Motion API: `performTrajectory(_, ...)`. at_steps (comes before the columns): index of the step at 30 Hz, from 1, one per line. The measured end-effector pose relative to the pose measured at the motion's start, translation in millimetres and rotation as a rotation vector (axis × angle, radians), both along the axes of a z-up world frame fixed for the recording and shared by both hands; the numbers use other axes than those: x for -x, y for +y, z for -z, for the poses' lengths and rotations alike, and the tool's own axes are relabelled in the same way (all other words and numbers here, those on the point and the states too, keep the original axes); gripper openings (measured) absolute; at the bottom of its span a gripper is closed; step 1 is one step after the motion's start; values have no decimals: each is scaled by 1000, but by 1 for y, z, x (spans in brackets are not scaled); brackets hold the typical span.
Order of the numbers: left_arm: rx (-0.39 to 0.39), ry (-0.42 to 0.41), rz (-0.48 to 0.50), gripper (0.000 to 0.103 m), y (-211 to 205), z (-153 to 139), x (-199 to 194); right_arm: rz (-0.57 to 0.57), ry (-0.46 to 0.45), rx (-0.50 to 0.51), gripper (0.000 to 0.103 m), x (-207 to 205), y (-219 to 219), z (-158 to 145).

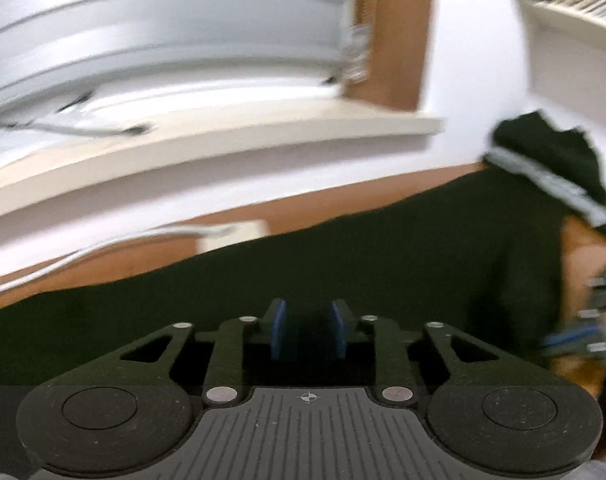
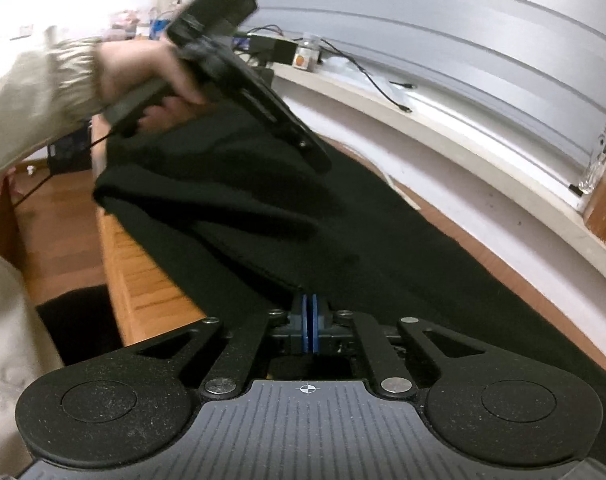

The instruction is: Fold clothes

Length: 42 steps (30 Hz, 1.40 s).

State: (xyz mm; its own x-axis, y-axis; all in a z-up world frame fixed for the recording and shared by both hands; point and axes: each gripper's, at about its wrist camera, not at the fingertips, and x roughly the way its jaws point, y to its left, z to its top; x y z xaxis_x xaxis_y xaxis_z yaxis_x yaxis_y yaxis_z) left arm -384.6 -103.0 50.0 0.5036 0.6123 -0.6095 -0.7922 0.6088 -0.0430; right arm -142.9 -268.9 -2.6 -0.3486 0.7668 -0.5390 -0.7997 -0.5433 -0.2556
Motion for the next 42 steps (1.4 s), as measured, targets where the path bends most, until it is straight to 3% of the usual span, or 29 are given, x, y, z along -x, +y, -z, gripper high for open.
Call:
performTrajectory(4,10,32,-54,55,30,11,12,8,16,0,4,-2,-2,0)
performTrajectory(7,-12,81,-75,55,42,19,13,11,27,8,3,-3,-9,2)
performTrajectory(9,-25,111,-87,47,47,25,14,13,35,15,3,-4,-12,3)
performTrajectory(13,-38,103,-97,47,49,29,19,22,42,18,1,-7,-16,6)
performTrajectory(14,-50,109,-91,50,49,29,18,25,44,19,1,-8,-18,7)
performTrajectory(16,-78,138,-69,64,51,26,13,32,52,18,1,-10,-16,9)
performTrajectory(18,-102,166,-48,70,54,23,8,36,61,19,1,-11,-15,11)
performTrajectory(22,-113,203,-7,73,71,26,-5,32,74,8,1,-9,-15,11)
performTrajectory(24,-106,215,13,70,79,31,-9,21,75,3,4,-6,-15,11)
performTrajectory(28,-80,171,35,40,88,32,-12,-10,49,0,13,5,-12,13)
performTrajectory(32,-90,161,61,23,87,35,-13,-30,51,26,25,11,2,17)
performTrajectory(33,-90,159,60,11,86,35,-13,-29,69,42,25,10,5,18)
performTrajectory(34,-91,157,59,5,86,35,-13,-27,89,58,24,8,8,18)
performTrajectory(36,-103,152,47,3,85,33,-12,-26,139,100,13,4,13,19)
performTrajectory(39,-153,131,11,3,83,23,-10,-23,155,107,9,2,9,20)
performTrajectory(42,-165,51,-32,3,87,5,-3,-22,168,117,5,1,6,19)
